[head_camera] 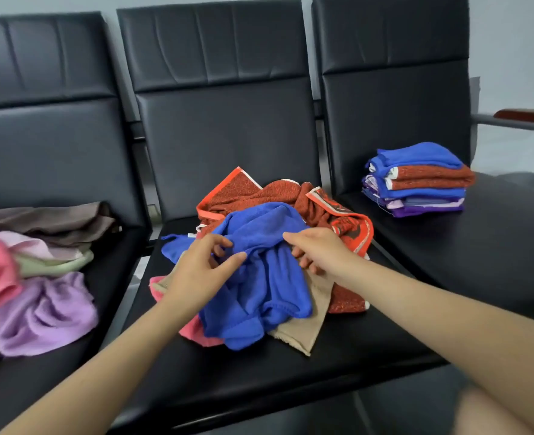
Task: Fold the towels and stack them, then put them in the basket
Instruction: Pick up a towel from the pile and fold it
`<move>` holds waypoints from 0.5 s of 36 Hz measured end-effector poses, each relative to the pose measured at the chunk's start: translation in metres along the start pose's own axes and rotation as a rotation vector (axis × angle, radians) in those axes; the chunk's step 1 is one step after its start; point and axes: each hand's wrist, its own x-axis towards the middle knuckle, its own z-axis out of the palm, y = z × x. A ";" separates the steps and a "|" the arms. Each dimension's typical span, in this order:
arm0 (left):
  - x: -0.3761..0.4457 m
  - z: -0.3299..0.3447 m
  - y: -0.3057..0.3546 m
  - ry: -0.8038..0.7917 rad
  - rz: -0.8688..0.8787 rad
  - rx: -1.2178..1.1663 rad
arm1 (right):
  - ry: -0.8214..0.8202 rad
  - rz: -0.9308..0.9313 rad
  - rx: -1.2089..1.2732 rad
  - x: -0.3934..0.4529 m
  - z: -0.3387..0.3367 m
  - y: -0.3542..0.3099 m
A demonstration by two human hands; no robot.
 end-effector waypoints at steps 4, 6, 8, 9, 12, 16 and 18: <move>-0.002 0.001 -0.011 -0.068 0.138 0.182 | 0.079 -0.175 -0.038 0.009 0.009 -0.003; -0.002 0.003 -0.012 -0.058 0.163 0.207 | 0.048 -0.258 -0.113 0.012 0.009 0.000; 0.000 0.004 -0.010 -0.036 0.169 0.197 | -0.030 -0.277 -0.162 0.015 0.009 0.002; 0.000 0.003 -0.010 -0.034 0.173 0.190 | -0.063 -0.284 -0.190 0.016 0.008 0.003; 0.003 0.001 -0.009 -0.021 0.108 0.113 | -0.093 -0.341 -0.329 0.019 0.006 0.006; 0.005 -0.006 0.002 -0.041 -0.033 -0.199 | -0.057 -0.492 -0.491 0.022 0.005 0.008; 0.008 -0.011 0.008 -0.037 -0.116 -0.334 | -0.053 -0.548 -0.562 0.024 0.004 0.009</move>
